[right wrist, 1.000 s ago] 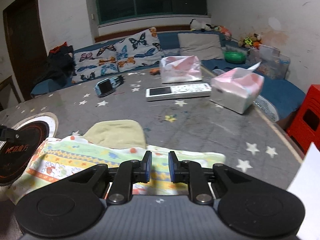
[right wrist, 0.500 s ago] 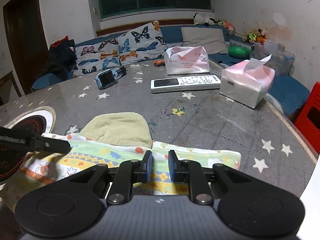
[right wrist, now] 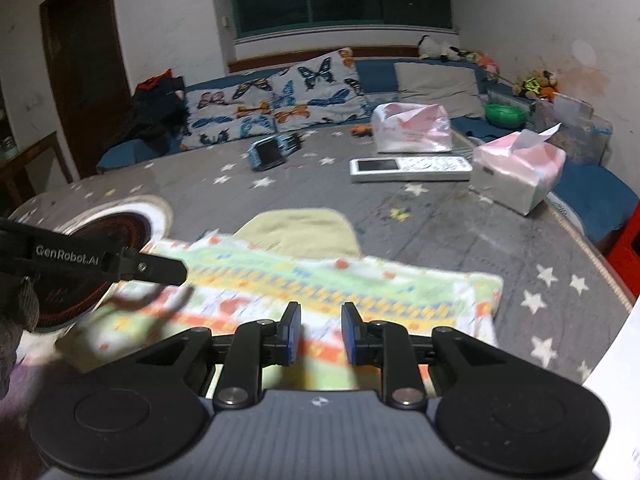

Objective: Fold clothes

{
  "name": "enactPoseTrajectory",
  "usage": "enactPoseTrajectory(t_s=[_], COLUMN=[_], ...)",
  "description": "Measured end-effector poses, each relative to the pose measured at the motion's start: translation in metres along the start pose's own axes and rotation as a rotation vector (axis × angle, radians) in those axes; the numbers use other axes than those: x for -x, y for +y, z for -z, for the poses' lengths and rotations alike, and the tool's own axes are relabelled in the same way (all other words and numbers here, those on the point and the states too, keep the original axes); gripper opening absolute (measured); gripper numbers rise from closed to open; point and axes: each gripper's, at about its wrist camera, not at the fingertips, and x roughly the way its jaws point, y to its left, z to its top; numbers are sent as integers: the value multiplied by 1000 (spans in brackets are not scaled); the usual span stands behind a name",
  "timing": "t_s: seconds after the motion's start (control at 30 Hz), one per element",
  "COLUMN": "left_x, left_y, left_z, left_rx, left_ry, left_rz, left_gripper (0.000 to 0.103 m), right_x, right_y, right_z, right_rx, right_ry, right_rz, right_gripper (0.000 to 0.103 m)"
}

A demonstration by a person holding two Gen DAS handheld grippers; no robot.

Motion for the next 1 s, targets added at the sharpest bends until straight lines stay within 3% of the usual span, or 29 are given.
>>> enactPoseTrajectory(t_s=[0.1,0.17,0.33,0.57,0.77,1.0], left_x=[9,15,29,31,41,54], left_y=[-6,-9,-13,-13,-15,-3], left_z=[11,18,38,58,64,70], left_rx=[-22,-36,-65,-77,-86,-37], left_ry=[-9,-15,-35,-30,-58,-75], left_rz=[9,15,13,-2,-15,-32], left_gripper=[23,23,23,24,26,26], right_x=[6,12,30,51,49,55], right_y=[10,16,28,41,41,51], right_z=[9,15,32,50,56,54], right_rx=[22,33,67,90,52,53], right_ry=[8,4,-16,-56,-39,-75], right_rz=[-10,-14,-5,18,17,-3], right_gripper=[22,30,33,33,34,34])
